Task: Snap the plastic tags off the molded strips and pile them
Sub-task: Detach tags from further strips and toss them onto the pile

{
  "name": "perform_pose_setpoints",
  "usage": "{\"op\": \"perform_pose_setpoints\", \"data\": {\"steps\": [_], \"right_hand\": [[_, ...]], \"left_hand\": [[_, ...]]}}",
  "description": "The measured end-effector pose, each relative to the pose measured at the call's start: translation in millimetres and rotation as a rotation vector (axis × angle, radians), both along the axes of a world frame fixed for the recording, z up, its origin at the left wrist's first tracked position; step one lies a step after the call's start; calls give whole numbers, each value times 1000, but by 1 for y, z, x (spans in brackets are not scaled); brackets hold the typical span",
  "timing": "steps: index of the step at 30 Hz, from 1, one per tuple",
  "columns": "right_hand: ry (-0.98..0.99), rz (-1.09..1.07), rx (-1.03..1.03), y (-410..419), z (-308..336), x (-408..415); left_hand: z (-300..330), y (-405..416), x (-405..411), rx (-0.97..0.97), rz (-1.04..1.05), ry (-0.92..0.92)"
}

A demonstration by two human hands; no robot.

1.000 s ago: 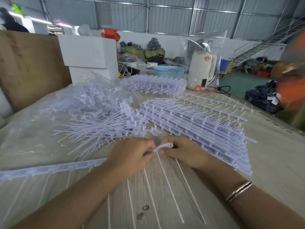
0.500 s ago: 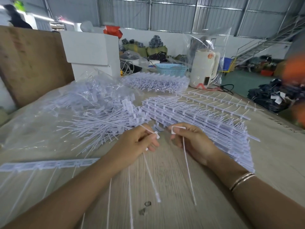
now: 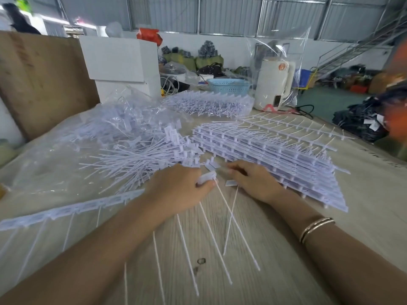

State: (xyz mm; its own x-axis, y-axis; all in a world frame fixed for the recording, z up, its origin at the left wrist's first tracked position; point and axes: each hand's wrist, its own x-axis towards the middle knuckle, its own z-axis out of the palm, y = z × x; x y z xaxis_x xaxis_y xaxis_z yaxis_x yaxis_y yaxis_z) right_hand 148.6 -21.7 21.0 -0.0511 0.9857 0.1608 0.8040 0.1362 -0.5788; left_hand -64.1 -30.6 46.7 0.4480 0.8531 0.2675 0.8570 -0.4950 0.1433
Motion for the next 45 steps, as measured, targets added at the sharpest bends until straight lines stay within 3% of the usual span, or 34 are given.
{"op": "perform_pose_setpoints", "data": {"steps": [4, 7, 9, 13, 16, 19, 23, 27, 38, 45], "right_hand": [[-44, -85, 10, 3, 3, 9], [120, -71, 151, -5, 7, 3], [289, -3, 149, -16, 10, -10], [318, 116, -6, -25, 8, -34], [485, 119, 36, -26, 13, -39], [606, 111, 36, -26, 14, -35], [561, 196, 32, -27, 15, -37], [494, 280, 71, -31, 16, -38], [640, 343, 102, -31, 12, -31], [624, 374, 152, -33, 12, -32]], "left_hand": [[13, 6, 4, -197, -136, 34], [17, 7, 5, -343, -209, -33], [12, 5, 6, -292, -232, -79], [3, -3, 9, -167, -286, -124], [4, -1, 2, -161, -319, -227], [2, -1, -14, -101, -280, -184], [-2, -6, -19, 130, -209, -154], [-1, -7, -18, 236, -207, -178], [-6, -8, -18, 232, -226, -179], [-7, -10, -16, 170, -233, -244]]}}
